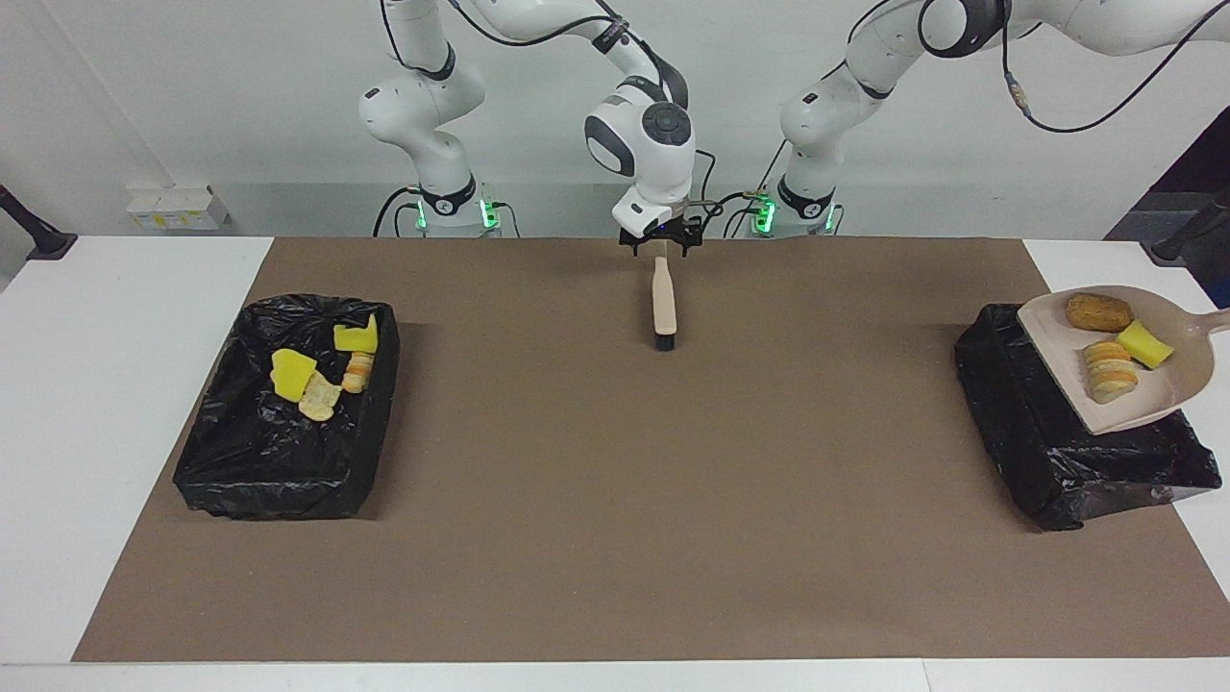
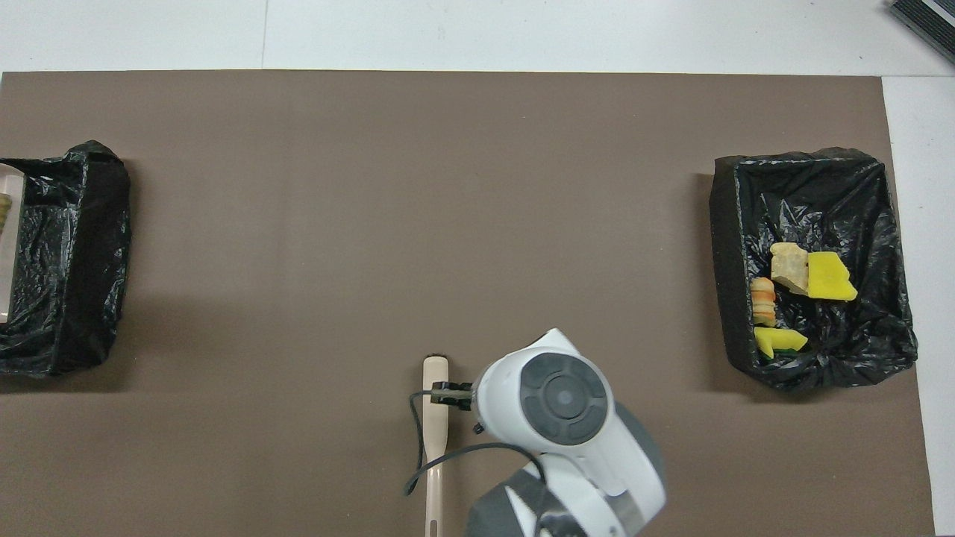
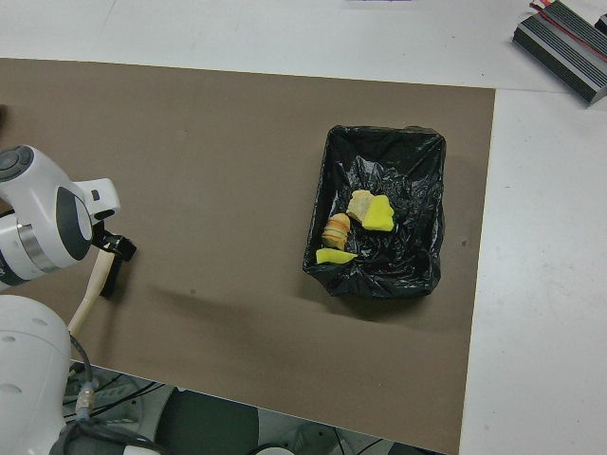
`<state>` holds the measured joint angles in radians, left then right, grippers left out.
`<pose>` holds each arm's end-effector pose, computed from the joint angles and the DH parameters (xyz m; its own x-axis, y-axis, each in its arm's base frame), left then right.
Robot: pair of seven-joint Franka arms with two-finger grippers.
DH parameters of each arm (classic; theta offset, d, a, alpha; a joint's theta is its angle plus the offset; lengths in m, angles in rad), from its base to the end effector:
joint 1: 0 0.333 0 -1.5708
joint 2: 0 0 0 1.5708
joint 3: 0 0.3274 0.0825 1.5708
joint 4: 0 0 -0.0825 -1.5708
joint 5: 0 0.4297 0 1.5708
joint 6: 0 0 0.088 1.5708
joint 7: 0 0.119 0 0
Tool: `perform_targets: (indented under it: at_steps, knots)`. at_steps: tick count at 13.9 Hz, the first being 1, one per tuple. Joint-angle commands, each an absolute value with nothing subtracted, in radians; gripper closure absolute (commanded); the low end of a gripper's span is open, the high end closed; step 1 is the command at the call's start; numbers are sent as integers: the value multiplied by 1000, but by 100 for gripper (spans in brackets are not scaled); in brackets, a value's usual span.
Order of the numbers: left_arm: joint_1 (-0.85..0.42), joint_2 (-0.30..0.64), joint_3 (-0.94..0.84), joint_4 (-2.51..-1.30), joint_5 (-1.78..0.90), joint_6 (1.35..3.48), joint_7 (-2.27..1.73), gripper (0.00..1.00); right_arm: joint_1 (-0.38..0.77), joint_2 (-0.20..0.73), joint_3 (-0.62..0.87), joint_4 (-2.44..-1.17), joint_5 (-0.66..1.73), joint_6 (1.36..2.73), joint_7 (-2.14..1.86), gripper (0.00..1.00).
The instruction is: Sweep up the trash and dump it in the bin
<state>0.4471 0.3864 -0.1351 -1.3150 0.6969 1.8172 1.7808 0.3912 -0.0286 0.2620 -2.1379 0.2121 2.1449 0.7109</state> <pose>0.6794 0.3015 0.5437 -0.0338 -0.8005 -0.5984 -0.9984 0.0004 0.0558 0.4514 0.3598 0.3976 0.9824 -0.1616 -0.0942 -0.1743 -0.9736 -0.1477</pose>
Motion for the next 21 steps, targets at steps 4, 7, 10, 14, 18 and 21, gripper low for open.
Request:
perform_targets:
  at_steps: [4, 7, 10, 14, 18, 21]
  knots:
    - [353, 215, -124, -1618, 1053, 1819, 1546, 100, 212, -132, 259, -2093, 206, 2047, 671, 0]
    - [308, 192, -124, -1617, 1204, 1741, 1543, 100, 51, -121, 262, -1878, 91, 1808, 531, 0]
    - [305, 140, -124, -1617, 1241, 1741, 1543, 100, -47, -78, 262, -1696, -9, 1688, 396, 0]
    - [302, 107, -130, -1627, 1227, 1744, 1498, 100, -60, 46, 262, -1430, -48, 1450, 359, 0]
    - [247, 132, -130, -1710, 1227, 1718, 1336, 100, -60, 52, 261, -1419, -46, 1440, 354, 0]
    - [248, 132, -129, -1642, 1272, 1684, 1446, 100, -61, 48, 261, -1422, -41, 1447, 336, 0]
